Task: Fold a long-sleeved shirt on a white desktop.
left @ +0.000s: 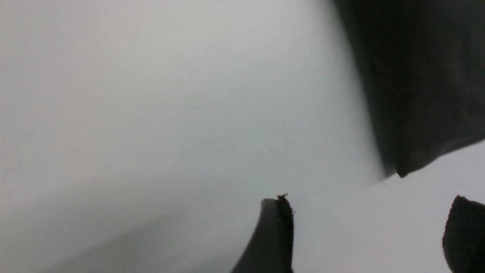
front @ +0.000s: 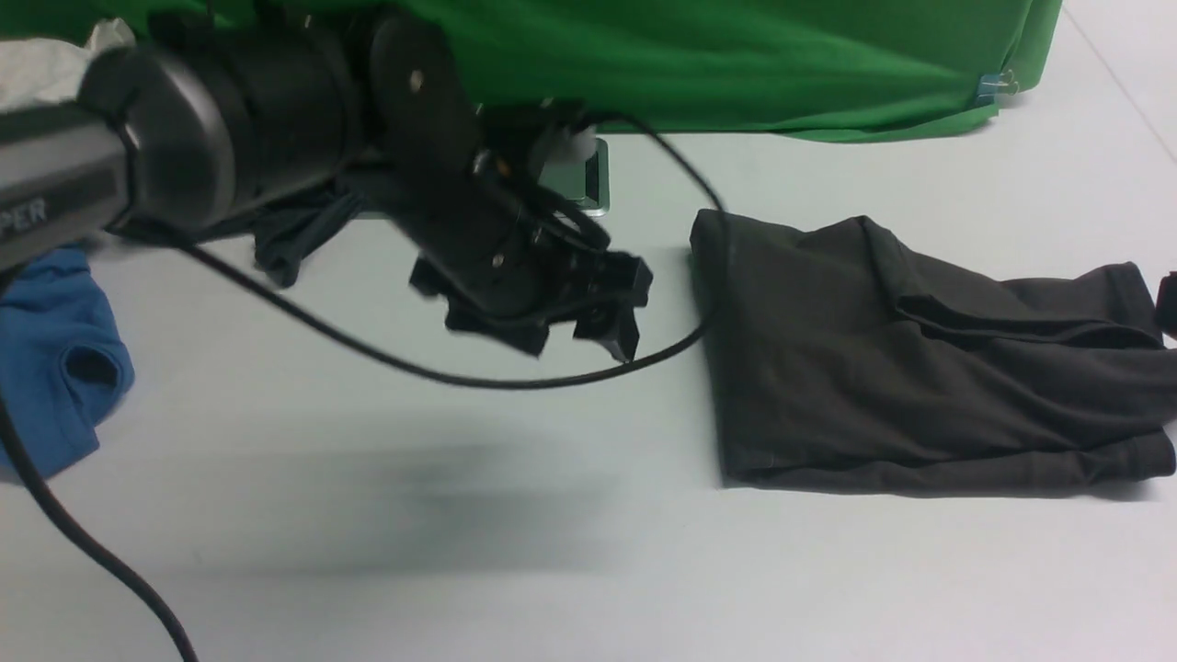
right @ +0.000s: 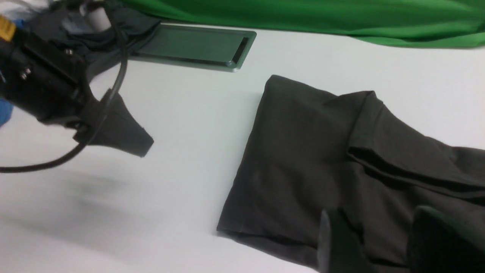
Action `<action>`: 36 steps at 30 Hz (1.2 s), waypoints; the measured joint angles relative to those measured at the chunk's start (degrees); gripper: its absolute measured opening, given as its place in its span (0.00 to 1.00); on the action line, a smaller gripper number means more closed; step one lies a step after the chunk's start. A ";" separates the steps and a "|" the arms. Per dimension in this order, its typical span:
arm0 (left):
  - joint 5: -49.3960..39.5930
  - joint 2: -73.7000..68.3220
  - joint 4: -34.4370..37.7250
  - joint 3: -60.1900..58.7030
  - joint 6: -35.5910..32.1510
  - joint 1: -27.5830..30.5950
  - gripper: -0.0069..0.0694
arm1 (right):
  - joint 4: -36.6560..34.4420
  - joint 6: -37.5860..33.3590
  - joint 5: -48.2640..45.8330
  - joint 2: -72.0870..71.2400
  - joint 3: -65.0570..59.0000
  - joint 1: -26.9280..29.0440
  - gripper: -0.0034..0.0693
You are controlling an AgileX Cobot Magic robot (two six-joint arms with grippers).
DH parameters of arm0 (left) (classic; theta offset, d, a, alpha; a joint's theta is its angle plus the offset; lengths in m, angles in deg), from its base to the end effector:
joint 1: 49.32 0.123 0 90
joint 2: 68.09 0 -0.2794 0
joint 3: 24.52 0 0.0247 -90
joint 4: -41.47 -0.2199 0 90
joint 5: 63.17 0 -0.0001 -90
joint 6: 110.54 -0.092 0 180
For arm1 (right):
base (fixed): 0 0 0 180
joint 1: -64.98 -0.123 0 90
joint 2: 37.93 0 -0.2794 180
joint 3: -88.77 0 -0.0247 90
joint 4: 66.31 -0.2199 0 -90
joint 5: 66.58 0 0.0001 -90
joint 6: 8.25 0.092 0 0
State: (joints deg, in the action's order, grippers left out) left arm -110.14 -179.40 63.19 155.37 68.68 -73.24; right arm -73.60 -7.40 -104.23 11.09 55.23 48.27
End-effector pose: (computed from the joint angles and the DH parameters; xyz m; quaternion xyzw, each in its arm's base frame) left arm 0.3106 -0.1650 0.2449 0.1082 0.9638 -0.1931 0.1484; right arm 0.1043 0.0388 0.3410 -0.0953 0.8603 0.1340 0.4826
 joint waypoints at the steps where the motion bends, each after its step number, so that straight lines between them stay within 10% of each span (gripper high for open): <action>1: 0.26 -0.08 0.38 0.00 0.01 0.00 0.82 | 0.00 0.00 0.00 -0.01 0.00 0.00 0.39; 36: 13.00 -11.70 30.38 -2.68 -18.18 0.51 0.89 | 0.00 0.00 4.28 1.56 -1.26 -0.02 0.39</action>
State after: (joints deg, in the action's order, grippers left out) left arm -97.14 -191.10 93.57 152.69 50.49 -72.74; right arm -73.60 -7.40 -99.95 12.65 53.96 48.25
